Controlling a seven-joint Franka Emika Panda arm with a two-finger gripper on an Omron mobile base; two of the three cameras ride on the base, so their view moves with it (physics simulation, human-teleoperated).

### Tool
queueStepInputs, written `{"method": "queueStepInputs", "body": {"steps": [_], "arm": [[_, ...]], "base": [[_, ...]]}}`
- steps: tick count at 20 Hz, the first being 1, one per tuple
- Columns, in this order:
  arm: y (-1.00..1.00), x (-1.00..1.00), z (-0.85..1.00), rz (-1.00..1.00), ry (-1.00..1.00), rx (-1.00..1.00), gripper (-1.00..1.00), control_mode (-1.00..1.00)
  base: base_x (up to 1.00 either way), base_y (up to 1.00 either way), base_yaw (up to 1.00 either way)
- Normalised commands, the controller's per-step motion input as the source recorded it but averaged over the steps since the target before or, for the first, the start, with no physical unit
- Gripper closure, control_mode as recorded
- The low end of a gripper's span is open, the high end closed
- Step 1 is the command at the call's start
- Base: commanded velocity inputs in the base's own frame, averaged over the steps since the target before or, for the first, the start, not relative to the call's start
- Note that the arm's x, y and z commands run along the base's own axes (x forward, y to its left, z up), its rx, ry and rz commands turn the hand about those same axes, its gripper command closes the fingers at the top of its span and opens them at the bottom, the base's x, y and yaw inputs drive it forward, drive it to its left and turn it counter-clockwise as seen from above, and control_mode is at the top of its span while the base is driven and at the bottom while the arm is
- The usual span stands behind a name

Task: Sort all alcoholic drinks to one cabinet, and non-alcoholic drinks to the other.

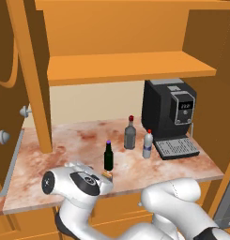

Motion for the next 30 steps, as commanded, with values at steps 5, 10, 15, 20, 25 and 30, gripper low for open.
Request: {"method": "queueStepInputs", "body": {"steps": [5, 10, 15, 20, 25, 30], "arm": [[0.02, 0.00, -0.28, 0.00, 0.00, -0.07, -1.00, -1.00], [0.04, 0.03, -0.26, 0.00, 0.00, -0.07, -1.00, -1.00], [0.03, 0.07, -0.20, 0.00, 0.00, -0.06, -1.00, -1.00], [0.00, 0.11, -0.11, 0.00, 0.00, -0.06, -1.00, -1.00], [0.00, 0.21, -0.04, -0.01, 0.00, -0.05, -1.00, -1.00], [0.00, 0.17, -0.12, 0.00, 0.00, -0.05, -1.00, -1.00]], "base": [[0.00, 0.00, 0.00], [0.00, 0.00, 0.00], [0.00, 0.00, 0.00], [0.00, 0.00, 0.00], [0.00, 0.00, 0.00], [0.00, 0.00, 0.00]]}}
